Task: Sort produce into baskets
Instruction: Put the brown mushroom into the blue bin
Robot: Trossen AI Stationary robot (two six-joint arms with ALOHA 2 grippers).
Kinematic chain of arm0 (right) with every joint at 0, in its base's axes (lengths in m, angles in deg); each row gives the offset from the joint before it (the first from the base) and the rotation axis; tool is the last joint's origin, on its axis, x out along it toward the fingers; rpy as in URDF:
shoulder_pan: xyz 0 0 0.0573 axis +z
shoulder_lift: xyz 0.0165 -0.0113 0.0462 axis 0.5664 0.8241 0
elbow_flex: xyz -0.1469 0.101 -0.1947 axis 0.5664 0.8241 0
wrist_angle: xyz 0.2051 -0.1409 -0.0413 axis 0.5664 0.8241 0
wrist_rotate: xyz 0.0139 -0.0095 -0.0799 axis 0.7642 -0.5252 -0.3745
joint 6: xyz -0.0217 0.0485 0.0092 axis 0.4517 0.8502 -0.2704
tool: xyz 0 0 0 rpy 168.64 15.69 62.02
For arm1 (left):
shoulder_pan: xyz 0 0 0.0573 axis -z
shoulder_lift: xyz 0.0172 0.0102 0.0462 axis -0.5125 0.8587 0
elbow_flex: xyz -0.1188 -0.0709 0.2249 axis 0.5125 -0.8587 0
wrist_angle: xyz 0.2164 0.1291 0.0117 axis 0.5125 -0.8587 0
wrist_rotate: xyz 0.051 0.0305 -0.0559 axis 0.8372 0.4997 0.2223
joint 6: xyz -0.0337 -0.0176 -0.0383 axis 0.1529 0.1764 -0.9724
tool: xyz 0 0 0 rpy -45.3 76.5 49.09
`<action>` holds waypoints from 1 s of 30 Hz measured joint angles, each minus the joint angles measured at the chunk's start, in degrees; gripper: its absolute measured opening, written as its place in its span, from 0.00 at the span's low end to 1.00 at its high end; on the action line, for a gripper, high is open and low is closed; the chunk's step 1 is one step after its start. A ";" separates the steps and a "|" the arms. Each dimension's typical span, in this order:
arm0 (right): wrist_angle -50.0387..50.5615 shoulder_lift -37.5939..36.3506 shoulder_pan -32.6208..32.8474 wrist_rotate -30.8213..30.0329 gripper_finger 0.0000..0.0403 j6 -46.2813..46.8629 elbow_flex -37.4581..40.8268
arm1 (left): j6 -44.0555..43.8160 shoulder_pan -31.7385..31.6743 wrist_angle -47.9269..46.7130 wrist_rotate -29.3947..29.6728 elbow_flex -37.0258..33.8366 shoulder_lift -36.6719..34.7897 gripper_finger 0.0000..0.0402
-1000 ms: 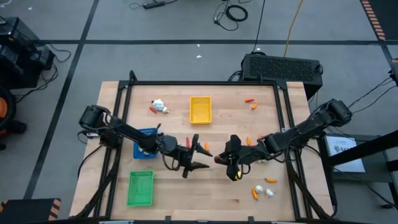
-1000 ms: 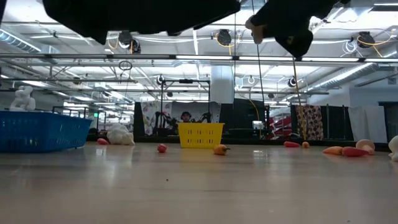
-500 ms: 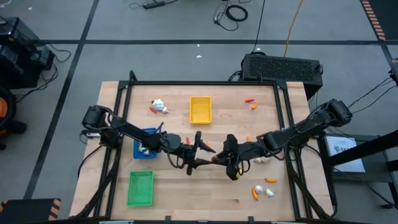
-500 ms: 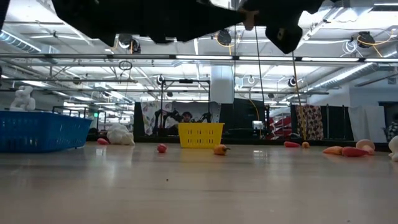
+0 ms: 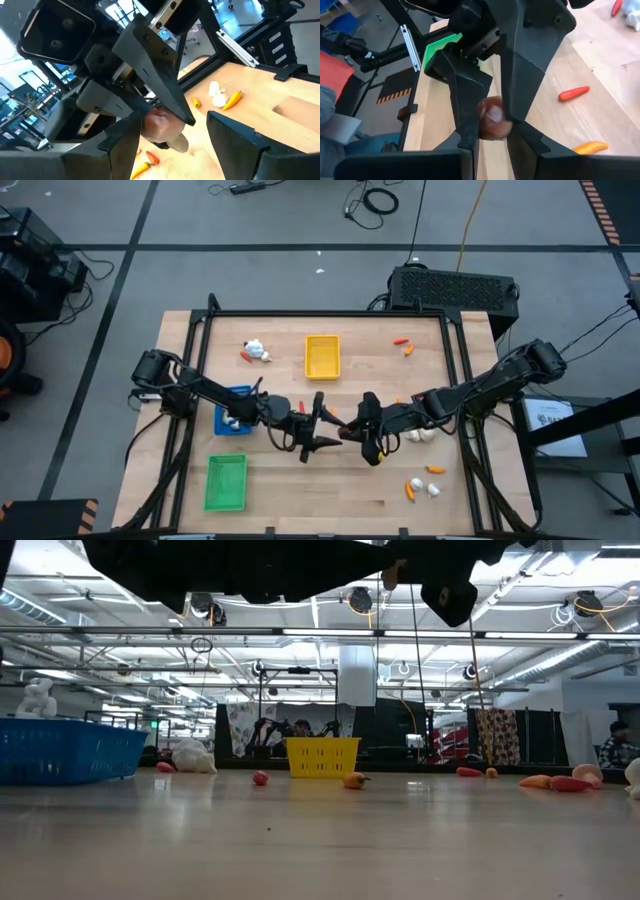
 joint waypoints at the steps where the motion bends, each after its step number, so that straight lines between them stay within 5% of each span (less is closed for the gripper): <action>1: -0.08 0.00 -0.13 0.01 0.16 -0.18 0.00 | 0.00 0.00 0.03 0.01 0.00 0.00 0.59; 8: -0.07 0.00 -0.29 0.02 0.16 -1.29 0.00 | 0.01 -0.01 0.03 0.24 0.00 0.00 0.57; 20: 0.08 0.00 -0.31 -0.14 0.17 -2.40 0.00 | 0.12 -0.76 0.12 0.61 0.00 0.00 0.37; 30: -0.05 0.00 -0.33 -0.41 0.35 -4.10 0.00 | -0.06 -0.76 -0.42 0.57 0.00 -0.02 0.35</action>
